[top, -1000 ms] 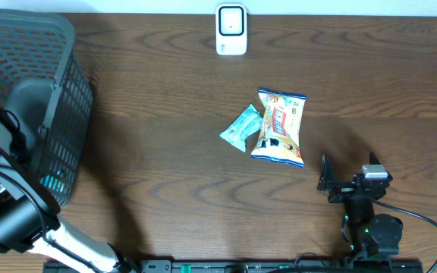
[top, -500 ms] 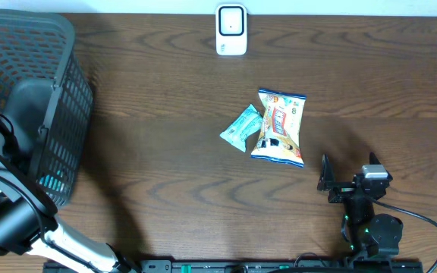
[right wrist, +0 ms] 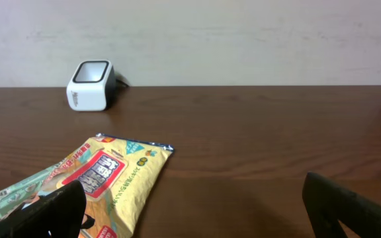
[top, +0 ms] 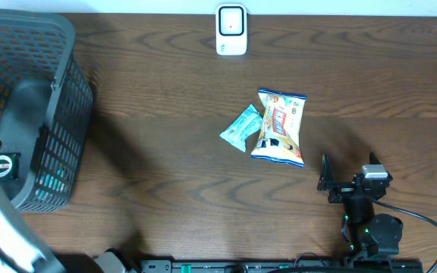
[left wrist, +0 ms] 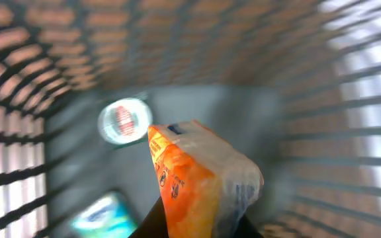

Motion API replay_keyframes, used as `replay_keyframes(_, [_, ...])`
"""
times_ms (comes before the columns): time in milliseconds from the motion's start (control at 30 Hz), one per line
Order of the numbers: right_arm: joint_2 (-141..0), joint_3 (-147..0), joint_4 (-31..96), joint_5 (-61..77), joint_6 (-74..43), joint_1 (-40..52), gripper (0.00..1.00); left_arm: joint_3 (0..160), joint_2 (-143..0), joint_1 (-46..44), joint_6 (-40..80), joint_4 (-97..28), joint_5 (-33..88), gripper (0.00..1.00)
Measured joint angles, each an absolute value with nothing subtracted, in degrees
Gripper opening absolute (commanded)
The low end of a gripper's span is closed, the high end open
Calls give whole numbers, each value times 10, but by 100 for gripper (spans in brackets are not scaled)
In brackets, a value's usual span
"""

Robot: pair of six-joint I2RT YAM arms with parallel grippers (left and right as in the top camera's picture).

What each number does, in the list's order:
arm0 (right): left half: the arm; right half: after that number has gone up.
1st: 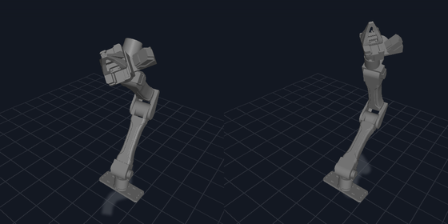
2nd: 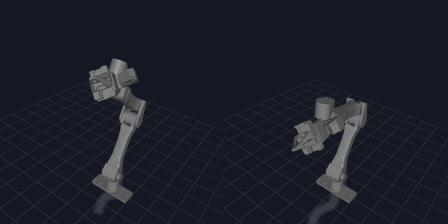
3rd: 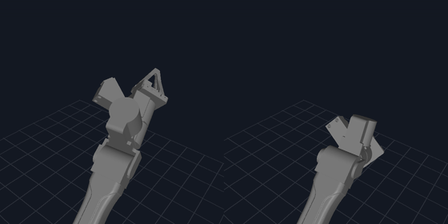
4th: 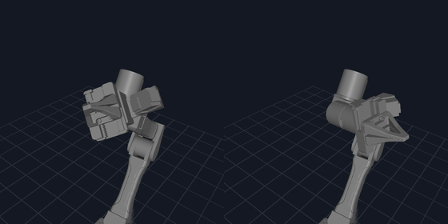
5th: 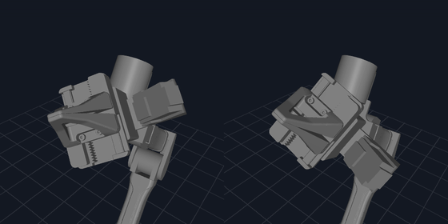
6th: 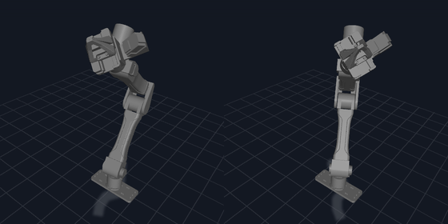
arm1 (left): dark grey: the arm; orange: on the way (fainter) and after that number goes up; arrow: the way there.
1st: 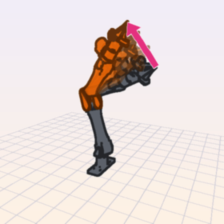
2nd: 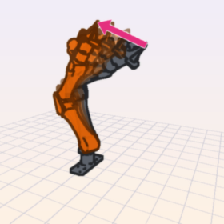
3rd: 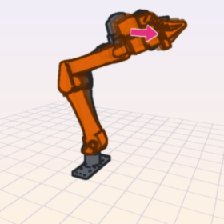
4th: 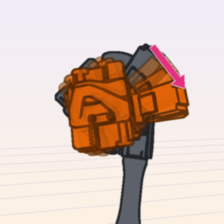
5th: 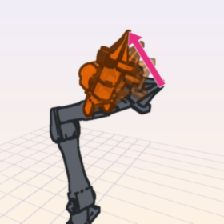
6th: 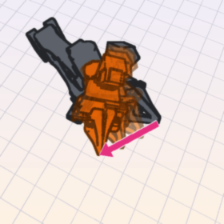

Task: Scan the item barcode
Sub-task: 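Place the small orange box on the table left of the green pack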

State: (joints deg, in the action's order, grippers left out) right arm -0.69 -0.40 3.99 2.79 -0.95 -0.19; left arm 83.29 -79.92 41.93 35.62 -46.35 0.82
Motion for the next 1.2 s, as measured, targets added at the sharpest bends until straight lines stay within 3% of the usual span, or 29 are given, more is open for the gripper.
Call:
replay_keyframes(200, [-7,-4,40,28,-10,-2,99,834,-707,405,353,-390,164,8])
replay_keyframes(300, [-7,-4,40,28,-10,-2,99,834,-681,356,330,-354,259,8])
replay_keyframes(567, [-7,-4,40,28,-10,-2,99,834,-688,87,179,-382,348,8])
replay_keyframes(833, [-7,-4,40,28,-10,-2,99,834,-801,-139,78,-430,195,8])
replay_keyframes(1200, [-7,-4,40,28,-10,-2,99,834,-1039,-273,57,-390,-96,8])
